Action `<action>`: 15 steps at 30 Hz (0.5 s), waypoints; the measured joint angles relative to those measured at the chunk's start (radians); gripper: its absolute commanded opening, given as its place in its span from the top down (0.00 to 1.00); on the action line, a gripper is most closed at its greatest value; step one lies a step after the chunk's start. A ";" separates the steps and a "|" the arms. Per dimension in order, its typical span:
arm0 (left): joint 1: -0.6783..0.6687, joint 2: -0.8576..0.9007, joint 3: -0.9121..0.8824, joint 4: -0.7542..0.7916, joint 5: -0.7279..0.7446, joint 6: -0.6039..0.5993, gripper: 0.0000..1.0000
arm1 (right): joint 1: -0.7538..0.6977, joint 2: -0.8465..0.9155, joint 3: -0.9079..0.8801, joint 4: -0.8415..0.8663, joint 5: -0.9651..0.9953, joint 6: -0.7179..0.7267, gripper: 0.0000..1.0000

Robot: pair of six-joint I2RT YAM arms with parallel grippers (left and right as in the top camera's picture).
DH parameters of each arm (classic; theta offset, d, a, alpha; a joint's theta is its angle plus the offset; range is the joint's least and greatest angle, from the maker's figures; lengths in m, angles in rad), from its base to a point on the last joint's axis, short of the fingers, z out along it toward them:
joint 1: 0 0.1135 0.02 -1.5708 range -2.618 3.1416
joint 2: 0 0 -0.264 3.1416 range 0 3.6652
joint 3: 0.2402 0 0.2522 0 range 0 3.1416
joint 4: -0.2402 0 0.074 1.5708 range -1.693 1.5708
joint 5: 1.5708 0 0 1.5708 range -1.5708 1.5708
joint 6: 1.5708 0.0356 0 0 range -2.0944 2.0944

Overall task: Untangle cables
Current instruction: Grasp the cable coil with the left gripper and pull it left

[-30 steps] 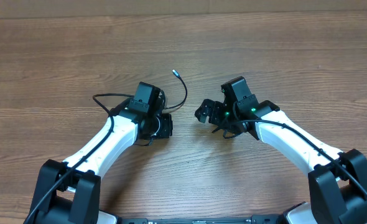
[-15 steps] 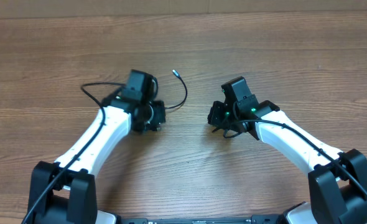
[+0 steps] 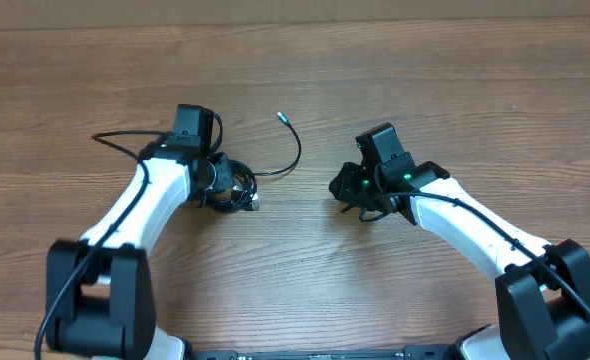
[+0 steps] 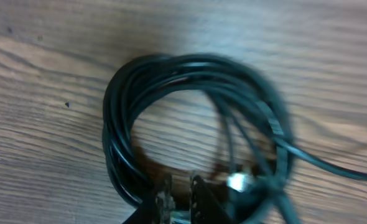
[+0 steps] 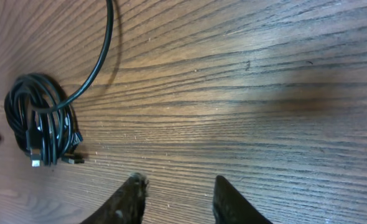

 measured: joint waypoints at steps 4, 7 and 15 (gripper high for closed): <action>0.000 0.093 0.000 -0.010 -0.013 -0.003 0.96 | 0.000 0.000 0.000 0.001 0.000 0.000 0.56; 0.000 0.119 0.000 -0.035 0.018 -0.003 0.96 | 0.000 0.000 0.000 0.000 0.000 -0.001 0.54; 0.000 0.127 0.001 -0.098 0.282 0.001 0.96 | 0.000 0.000 0.000 0.001 0.000 -0.001 0.50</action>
